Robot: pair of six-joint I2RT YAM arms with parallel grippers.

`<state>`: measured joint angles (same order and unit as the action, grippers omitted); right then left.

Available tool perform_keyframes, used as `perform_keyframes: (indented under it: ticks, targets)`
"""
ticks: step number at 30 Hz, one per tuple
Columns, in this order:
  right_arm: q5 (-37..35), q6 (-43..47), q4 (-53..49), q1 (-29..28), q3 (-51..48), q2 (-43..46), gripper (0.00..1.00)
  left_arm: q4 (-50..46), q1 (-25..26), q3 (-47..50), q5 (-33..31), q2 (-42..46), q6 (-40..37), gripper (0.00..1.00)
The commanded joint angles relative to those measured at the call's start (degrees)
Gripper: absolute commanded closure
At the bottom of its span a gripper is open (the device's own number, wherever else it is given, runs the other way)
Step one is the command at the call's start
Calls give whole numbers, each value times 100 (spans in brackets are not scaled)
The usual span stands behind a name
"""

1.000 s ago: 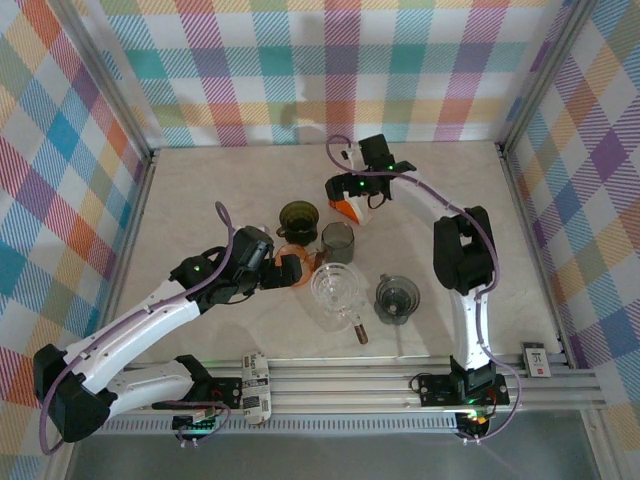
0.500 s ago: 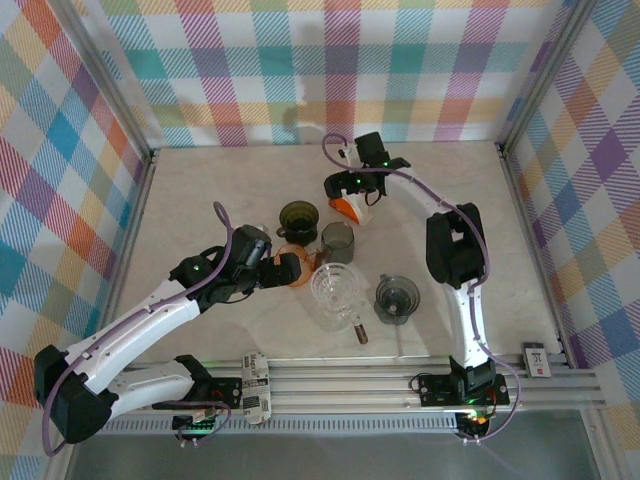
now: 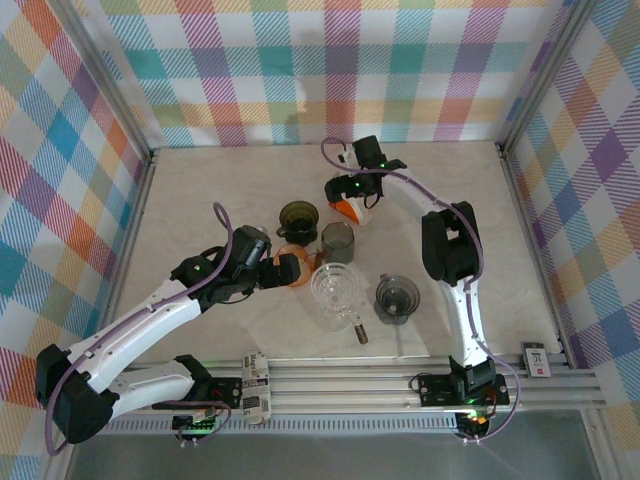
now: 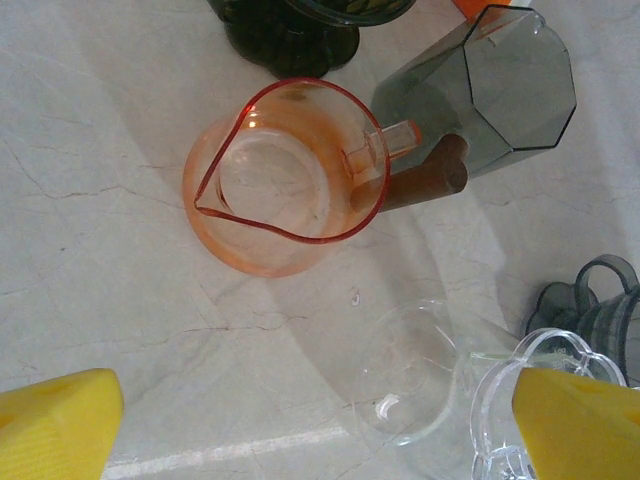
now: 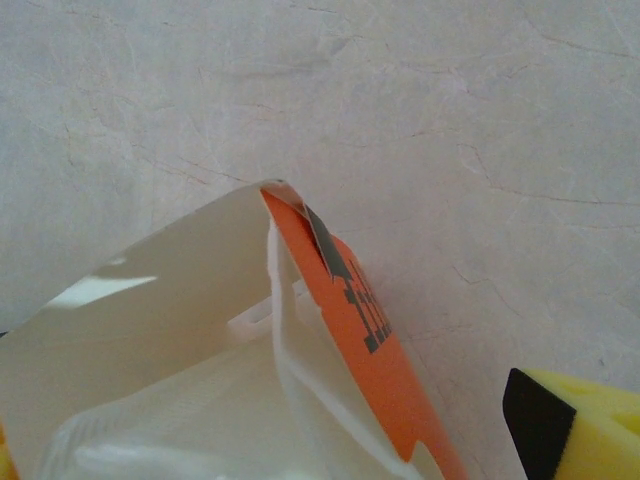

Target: Place the coffee filter in the dripper

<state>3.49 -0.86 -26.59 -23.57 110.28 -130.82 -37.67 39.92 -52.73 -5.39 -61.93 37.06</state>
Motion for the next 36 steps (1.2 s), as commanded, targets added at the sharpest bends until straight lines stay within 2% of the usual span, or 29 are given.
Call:
perform_keyframes:
  ticks: [1,10,19,33,36]
  targets:
    - [-69,-148,-65,21,173,-154,8,41,-70,61,55,-39,85,0]
    - [-674,-326,-127,19,-30,-74,19,76,-84,110,106,-36,161,0]
    - [-1293,-607,-105,276,-758,371,30,110,-94,156,173,-3,225,0]
    - [-1430,-759,195,723,-2541,1547,30,283,-99,328,324,58,336,0]
    - [-1460,-719,247,728,-2708,1686,26,298,-99,340,368,56,344,0]
